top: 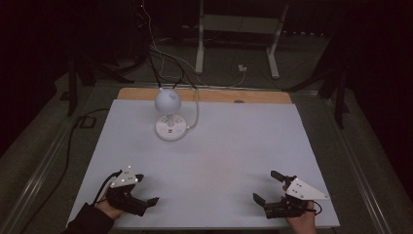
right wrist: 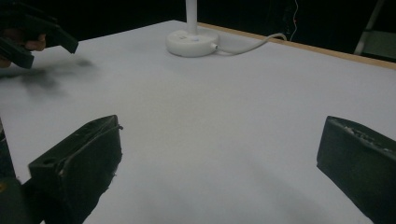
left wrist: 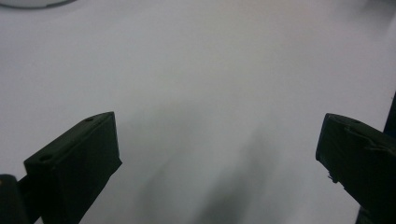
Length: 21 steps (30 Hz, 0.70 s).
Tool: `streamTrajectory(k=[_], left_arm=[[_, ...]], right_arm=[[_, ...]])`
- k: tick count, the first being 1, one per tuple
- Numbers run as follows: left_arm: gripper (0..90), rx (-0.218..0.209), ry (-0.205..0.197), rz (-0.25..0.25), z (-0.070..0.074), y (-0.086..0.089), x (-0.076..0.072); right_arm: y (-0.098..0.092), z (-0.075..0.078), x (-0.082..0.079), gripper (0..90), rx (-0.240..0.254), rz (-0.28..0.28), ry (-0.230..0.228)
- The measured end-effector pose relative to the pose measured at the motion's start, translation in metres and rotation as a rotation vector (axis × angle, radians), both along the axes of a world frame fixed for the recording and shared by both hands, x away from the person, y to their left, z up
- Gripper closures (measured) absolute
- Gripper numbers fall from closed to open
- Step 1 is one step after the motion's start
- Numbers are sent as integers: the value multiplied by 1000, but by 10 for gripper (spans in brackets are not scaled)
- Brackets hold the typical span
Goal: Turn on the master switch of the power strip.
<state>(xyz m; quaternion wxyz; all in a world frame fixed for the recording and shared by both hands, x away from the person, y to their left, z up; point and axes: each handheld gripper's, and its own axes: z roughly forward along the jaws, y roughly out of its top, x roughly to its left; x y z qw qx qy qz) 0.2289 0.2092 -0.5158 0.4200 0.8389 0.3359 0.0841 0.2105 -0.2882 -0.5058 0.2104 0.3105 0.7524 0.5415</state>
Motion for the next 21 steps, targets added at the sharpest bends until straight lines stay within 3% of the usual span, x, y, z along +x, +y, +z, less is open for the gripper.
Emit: streamTrajectory(k=[11,17,21], left_arm=[[2,-36,-4,41,-5,19,-15],[2,-17,-40,45,-10,19,-19],[2,-33,-22,27,-11,15,-17]], right_arm=[[0,0,0,0,-3,5,-1],[-1,0,0,0,-2,8,0],[-1,-1,1,0,-1,6,2]])
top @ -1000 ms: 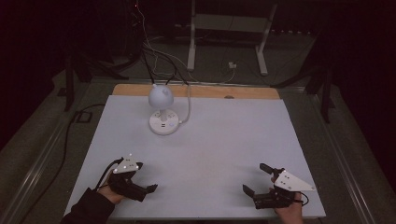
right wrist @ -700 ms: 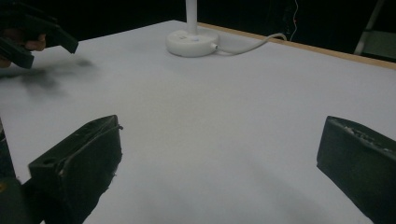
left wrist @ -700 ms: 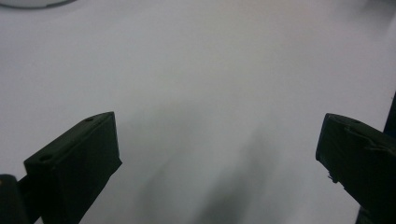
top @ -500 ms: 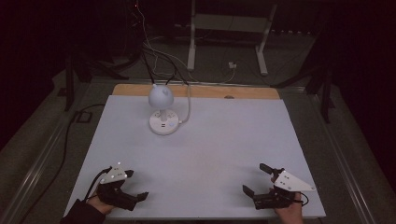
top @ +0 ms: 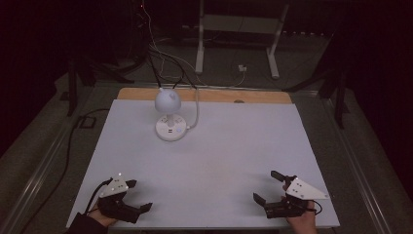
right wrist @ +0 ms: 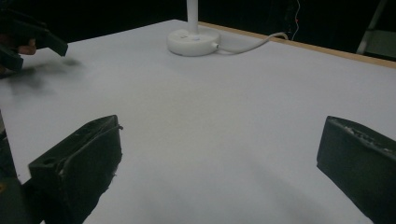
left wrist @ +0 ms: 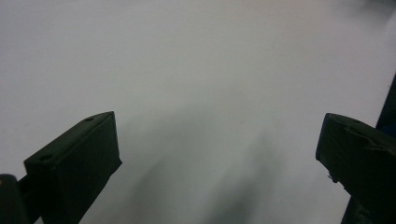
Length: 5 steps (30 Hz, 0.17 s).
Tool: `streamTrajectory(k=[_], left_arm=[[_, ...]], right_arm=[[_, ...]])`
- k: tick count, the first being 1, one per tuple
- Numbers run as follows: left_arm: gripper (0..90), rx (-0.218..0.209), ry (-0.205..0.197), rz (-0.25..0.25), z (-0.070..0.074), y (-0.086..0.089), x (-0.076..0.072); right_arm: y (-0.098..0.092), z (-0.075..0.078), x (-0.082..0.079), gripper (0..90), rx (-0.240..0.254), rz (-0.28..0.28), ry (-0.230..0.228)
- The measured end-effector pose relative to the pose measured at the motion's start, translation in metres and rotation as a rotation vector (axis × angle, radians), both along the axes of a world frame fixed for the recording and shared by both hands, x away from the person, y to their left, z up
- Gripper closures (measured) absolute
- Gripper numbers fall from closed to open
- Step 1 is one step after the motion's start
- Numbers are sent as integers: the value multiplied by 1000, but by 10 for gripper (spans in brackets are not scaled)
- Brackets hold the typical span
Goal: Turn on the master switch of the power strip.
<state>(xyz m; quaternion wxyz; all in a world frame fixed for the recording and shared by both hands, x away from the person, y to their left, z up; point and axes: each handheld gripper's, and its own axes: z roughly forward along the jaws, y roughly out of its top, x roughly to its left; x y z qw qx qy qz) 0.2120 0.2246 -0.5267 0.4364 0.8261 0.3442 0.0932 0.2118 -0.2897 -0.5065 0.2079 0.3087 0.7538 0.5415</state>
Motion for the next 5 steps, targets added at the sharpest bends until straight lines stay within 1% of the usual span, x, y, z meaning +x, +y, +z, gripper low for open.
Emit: streamTrajectory(k=[2,5], left_arm=[[2,5,-7,1,0,-1,0],[2,-13,-8,3,0,1,1]], right_arm=[[0,0,0,0,2,-1,-1],[-1,0,1,0,2,-1,1]])
